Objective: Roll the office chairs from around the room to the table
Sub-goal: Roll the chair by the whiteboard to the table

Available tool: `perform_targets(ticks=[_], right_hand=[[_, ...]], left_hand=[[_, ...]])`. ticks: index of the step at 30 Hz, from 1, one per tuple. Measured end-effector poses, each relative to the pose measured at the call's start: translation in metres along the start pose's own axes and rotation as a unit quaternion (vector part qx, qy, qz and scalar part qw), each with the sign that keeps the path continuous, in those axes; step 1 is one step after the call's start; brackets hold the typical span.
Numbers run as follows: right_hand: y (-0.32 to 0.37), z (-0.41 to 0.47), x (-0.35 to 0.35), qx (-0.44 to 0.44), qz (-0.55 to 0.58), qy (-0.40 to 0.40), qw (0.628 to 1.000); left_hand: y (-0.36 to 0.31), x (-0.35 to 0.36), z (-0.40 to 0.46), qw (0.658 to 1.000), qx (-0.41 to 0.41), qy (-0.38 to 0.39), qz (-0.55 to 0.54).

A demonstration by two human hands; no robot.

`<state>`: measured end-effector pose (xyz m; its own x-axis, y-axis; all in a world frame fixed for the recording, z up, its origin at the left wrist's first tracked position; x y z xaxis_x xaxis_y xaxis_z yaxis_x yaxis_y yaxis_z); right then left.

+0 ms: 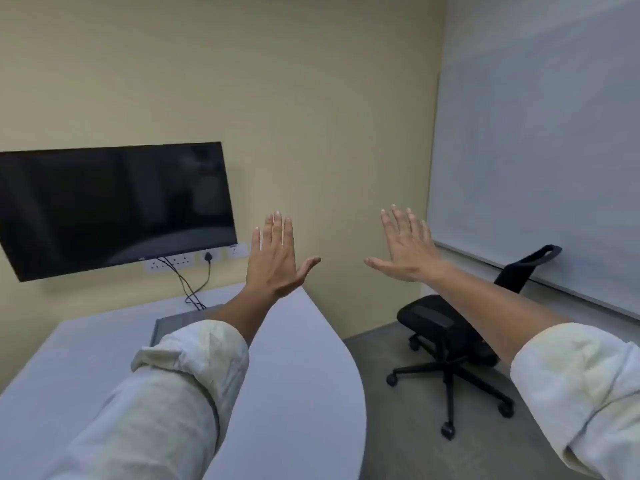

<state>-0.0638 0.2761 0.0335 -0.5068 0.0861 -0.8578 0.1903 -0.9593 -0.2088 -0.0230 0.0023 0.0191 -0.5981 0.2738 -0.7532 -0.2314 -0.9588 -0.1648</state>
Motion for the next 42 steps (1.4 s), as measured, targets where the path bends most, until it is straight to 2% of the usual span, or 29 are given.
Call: perform_targets(ticks=[13,24,30,42], right_hand=[[-0.156,-0.076,0.051,0.035,-0.019,0.051,0.998],[-0.273,-0.121,0.104,0.129,-0.031,0.097,0.986],[-0.326,-0.110,0.138,0.163,-0.029,0.113,0.980],[-0.468,-0.050,0.202,0.223,-0.063,0.149,0.961]], left_hand=[[-0.144,0.103,0.011,0.997,0.011,0.044,-0.063],[-0.262,0.200,0.038,0.985,0.073,0.102,-0.120],[-0.305,0.255,0.068,0.979,0.104,0.110,-0.134],[-0.402,0.392,0.194,0.961,0.168,0.136,-0.172]])
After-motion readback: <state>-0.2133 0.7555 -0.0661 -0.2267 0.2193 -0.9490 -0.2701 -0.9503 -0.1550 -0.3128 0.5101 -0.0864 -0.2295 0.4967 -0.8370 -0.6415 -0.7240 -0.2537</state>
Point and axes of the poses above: each hand's wrist, its own z-axis towards the middle knuckle, its own x-axis out of the palm, y = z × x, the point moved 3 cm from there along z, towards the middle knuckle, and after that the axes turned 15 degrees about -z, right-handed, at the moved point
